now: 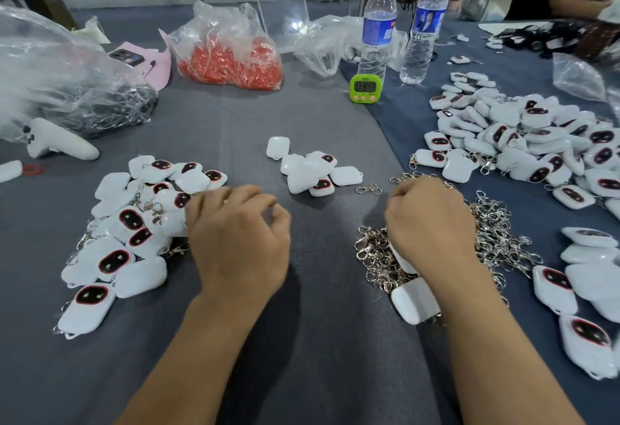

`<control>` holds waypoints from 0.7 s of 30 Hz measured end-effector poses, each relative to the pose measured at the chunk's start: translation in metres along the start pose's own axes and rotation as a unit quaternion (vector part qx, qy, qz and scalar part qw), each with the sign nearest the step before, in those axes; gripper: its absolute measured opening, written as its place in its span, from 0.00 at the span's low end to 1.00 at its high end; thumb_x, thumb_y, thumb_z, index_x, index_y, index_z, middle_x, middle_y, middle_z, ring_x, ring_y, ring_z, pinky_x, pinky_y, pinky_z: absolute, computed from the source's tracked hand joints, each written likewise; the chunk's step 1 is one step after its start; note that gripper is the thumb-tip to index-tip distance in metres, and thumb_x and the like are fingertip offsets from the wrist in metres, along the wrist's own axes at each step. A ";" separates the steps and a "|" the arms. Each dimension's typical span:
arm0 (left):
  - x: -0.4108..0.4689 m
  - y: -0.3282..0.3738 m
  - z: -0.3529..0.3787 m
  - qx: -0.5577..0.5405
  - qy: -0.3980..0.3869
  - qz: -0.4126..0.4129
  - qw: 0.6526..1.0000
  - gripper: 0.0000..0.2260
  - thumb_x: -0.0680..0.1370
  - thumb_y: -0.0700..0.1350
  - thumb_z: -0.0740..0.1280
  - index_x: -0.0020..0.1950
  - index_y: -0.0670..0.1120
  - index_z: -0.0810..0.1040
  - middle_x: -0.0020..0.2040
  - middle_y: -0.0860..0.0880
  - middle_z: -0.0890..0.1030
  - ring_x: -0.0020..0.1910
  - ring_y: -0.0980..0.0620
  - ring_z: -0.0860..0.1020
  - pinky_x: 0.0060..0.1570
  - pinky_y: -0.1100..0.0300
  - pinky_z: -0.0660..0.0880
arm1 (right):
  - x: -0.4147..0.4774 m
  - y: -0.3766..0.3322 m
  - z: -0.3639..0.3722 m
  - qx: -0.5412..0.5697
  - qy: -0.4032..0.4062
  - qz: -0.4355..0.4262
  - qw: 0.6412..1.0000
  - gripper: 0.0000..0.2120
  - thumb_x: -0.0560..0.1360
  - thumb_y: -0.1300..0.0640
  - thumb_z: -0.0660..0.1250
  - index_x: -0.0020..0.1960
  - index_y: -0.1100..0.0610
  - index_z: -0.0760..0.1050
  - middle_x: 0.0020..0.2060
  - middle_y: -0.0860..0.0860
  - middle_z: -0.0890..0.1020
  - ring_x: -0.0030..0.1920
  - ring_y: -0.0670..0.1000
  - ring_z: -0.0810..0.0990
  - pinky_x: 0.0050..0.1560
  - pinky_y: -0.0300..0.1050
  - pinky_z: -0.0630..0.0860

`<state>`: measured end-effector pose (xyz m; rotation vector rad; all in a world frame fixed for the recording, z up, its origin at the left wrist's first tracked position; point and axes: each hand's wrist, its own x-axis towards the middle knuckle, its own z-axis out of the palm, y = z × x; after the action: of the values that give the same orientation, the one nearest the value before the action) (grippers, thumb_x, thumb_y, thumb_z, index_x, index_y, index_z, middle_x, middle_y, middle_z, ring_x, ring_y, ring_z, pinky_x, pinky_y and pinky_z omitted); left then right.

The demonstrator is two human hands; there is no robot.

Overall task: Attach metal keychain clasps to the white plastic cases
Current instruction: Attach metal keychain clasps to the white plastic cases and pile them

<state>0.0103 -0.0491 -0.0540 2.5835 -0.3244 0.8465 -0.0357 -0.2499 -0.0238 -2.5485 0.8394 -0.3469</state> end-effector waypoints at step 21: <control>-0.014 0.022 0.001 -0.106 -0.169 0.061 0.978 0.09 0.75 0.52 0.66 0.48 0.55 0.86 0.48 0.59 0.85 0.49 0.55 0.78 0.60 0.56 0.65 | -0.016 0.000 -0.002 -0.186 -0.043 -0.082 0.978 0.11 0.72 0.47 0.68 0.44 0.55 0.75 0.44 0.55 0.80 0.42 0.59 0.76 0.42 0.46 0.67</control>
<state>-0.0080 -0.0684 -0.0571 2.5149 -0.6414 0.3807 -0.0494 -0.2408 -0.0236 -2.9659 0.7185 -0.1354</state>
